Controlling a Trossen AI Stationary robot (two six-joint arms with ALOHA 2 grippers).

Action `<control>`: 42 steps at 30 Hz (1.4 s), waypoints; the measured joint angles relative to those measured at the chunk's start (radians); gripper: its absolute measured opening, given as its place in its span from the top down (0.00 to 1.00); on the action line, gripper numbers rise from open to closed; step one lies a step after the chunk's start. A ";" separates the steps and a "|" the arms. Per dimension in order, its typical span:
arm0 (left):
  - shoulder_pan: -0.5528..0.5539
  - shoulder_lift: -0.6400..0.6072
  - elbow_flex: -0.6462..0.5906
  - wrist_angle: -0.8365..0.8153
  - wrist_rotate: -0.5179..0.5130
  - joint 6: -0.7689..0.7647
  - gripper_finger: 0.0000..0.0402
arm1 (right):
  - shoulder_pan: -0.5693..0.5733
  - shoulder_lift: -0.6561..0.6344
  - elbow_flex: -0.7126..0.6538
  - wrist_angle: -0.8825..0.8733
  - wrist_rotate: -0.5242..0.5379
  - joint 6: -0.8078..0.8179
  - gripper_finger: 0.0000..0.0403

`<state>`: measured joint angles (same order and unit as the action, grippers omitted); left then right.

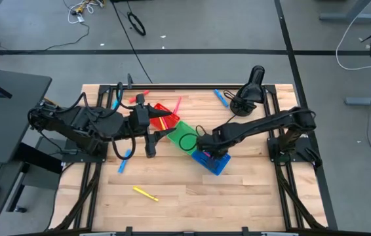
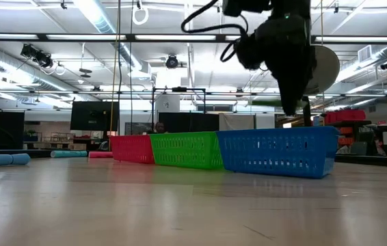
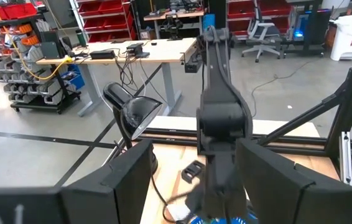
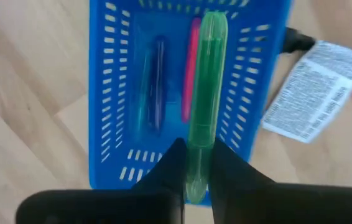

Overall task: Pick & Place Markers
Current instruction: Put the green pen into the blue bin, then put the pink highlighter pen into the green bin

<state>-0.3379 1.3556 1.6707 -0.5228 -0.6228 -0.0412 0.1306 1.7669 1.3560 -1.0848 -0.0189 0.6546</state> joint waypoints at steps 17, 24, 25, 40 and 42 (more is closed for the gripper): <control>0.000 0.000 0.000 -0.009 0.051 0.000 0.41 | 0.019 0.215 -0.014 0.100 -0.001 -0.057 0.93; 0.000 0.000 0.000 -0.018 0.052 0.000 0.41 | 0.021 0.197 -0.017 0.104 0.010 -0.061 0.76; 0.000 0.000 0.000 -0.019 0.052 0.000 0.41 | 0.020 0.192 -0.017 0.104 0.011 -0.062 0.71; 0.000 0.000 0.000 -0.032 0.052 0.002 0.41 | 0.019 0.072 -0.016 0.038 -0.005 -0.034 0.42; 0.000 0.000 0.000 -0.031 0.052 0.002 0.41 | 0.019 0.039 -0.016 0.032 -0.016 -0.034 0.42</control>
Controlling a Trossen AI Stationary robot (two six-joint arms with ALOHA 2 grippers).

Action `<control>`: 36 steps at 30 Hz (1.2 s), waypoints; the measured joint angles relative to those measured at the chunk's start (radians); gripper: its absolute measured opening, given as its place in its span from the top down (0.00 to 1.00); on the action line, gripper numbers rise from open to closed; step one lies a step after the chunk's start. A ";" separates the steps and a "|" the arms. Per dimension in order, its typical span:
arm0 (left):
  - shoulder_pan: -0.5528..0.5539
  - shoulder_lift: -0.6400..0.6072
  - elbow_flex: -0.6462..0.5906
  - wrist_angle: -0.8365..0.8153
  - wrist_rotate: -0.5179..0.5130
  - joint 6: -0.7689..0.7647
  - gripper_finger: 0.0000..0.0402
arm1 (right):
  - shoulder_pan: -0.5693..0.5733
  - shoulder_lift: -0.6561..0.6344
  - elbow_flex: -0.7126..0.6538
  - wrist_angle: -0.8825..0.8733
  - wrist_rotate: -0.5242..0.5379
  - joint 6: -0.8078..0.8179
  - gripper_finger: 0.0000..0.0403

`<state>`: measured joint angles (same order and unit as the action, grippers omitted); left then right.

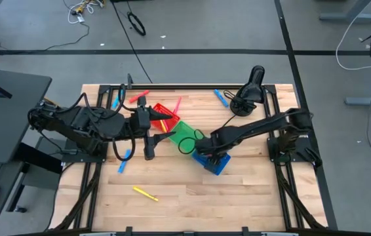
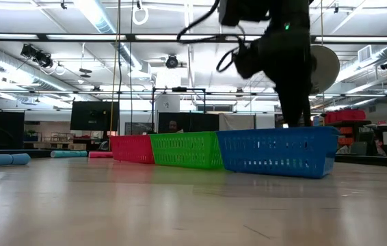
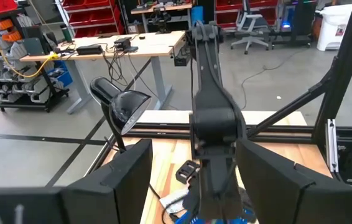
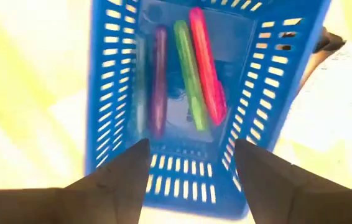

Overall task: Pick & Place Markers
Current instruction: Put the pink highlighter pen into the green bin

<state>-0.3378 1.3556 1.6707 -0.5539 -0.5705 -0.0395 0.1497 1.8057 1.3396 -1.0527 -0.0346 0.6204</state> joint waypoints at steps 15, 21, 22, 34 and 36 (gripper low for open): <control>0.000 0.000 0.000 0.003 0.000 0.001 0.41 | -0.034 -0.281 0.001 0.004 -0.045 0.050 0.42; 0.000 0.000 0.000 0.010 -0.001 0.001 0.41 | -0.043 -0.311 0.001 0.007 -0.048 0.044 0.42; 0.000 0.000 0.000 0.011 -0.001 0.001 0.41 | -0.043 -0.311 0.001 0.010 -0.050 0.036 0.42; 0.000 0.000 0.000 0.011 -0.001 -0.008 0.41 | -0.081 -0.312 0.001 0.087 -0.098 -0.056 0.42; 0.000 0.000 0.000 0.010 0.000 -0.033 0.41 | -0.087 -0.311 0.001 0.091 -0.104 -0.062 0.42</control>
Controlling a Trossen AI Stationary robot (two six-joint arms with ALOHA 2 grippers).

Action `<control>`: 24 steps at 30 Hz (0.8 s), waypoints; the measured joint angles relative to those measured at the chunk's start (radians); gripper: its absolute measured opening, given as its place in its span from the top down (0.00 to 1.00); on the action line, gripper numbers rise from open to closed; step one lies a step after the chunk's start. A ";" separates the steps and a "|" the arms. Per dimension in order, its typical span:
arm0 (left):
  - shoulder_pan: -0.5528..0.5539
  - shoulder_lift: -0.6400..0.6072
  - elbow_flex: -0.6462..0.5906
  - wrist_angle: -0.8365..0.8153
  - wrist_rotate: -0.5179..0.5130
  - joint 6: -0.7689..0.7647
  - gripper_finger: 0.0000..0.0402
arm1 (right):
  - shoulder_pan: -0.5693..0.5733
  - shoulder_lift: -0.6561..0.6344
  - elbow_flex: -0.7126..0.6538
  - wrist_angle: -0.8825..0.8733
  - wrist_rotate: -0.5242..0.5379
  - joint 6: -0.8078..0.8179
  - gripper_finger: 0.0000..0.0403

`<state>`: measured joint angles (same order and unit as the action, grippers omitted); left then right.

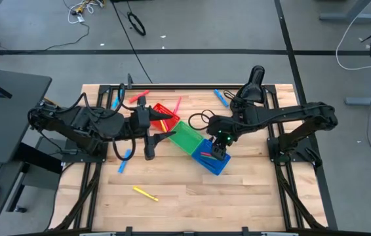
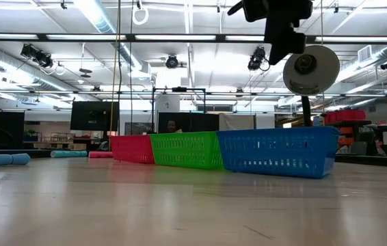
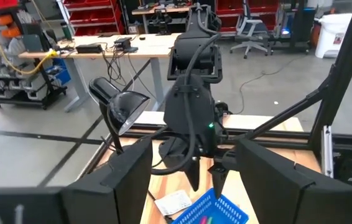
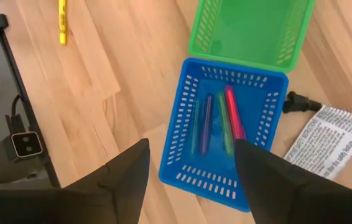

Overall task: Pick & Place Markers
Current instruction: Put the pink highlighter pen into the green bin

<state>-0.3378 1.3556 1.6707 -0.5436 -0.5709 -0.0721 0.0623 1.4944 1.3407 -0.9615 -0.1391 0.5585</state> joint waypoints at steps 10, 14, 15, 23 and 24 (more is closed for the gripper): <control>0.015 -0.022 0.000 -0.104 -0.215 -0.185 0.41 | -0.007 0.000 0.000 0.001 -0.016 -0.051 0.42; 0.068 -0.043 0.000 -0.178 -0.307 -0.221 0.41 | -0.007 0.000 0.000 0.009 -0.037 -0.075 0.42; 0.084 -0.047 0.000 -0.189 -0.323 -0.224 0.41 | -0.007 0.000 0.000 0.012 -0.038 -0.079 0.42; 0.238 -0.071 0.000 -0.265 -0.331 -0.155 0.41 | -0.017 0.000 0.000 0.031 -0.037 -0.131 0.42; 0.260 -0.073 0.000 -0.269 -0.332 -0.148 0.41 | -0.021 0.000 0.000 0.035 -0.037 -0.131 0.42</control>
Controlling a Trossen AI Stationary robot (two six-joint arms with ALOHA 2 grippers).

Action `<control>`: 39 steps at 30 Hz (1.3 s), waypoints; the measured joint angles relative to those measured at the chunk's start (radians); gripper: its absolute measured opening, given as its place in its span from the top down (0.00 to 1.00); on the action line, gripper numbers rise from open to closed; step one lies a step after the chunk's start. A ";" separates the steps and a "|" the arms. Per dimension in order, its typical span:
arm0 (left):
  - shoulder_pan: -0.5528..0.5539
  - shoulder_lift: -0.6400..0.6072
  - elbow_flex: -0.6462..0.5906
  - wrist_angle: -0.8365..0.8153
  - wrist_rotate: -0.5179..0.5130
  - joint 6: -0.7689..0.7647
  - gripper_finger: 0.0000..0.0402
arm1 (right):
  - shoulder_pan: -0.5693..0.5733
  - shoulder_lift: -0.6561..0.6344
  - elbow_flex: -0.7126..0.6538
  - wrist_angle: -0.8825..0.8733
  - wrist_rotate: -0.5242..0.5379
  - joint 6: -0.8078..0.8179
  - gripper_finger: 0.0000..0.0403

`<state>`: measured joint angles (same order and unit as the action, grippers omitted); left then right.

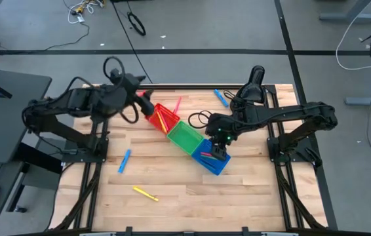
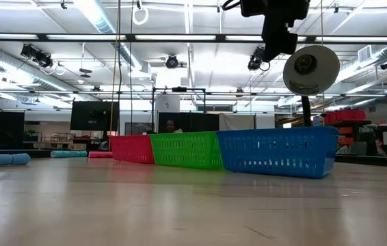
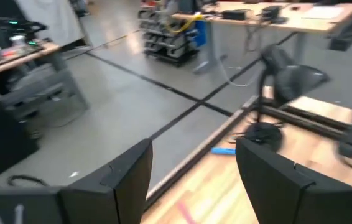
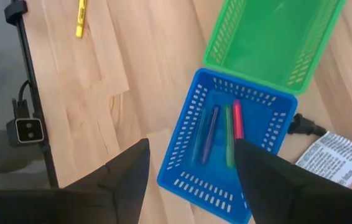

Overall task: Pick & Place Markers
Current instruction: Put the pink highlighter pen into the green bin

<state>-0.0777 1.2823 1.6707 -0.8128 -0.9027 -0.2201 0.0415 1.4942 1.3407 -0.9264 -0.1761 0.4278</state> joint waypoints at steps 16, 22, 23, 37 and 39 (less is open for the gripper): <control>0.391 -0.003 0.001 -0.139 -0.010 0.031 0.41 | -0.060 0.000 0.000 0.034 0.003 -0.071 0.42; 0.541 -0.003 0.001 -0.198 0.032 0.071 0.41 | -0.061 0.000 0.000 0.048 0.003 -0.071 0.42; 0.567 -0.003 0.001 -0.207 0.040 0.071 0.41 | -0.061 0.000 0.000 0.051 0.003 -0.071 0.42; 0.904 0.007 -0.005 -0.234 0.130 0.086 0.41 | -0.068 0.000 0.000 0.127 0.003 -0.141 0.42; 0.941 0.025 -0.008 -0.261 0.177 0.086 0.41 | -0.082 0.000 0.000 0.126 0.002 -0.172 0.42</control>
<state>0.8634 1.3073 1.6623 -1.0738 -0.7258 -0.1337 -0.0406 1.4944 1.3407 -0.8001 -0.1743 0.2557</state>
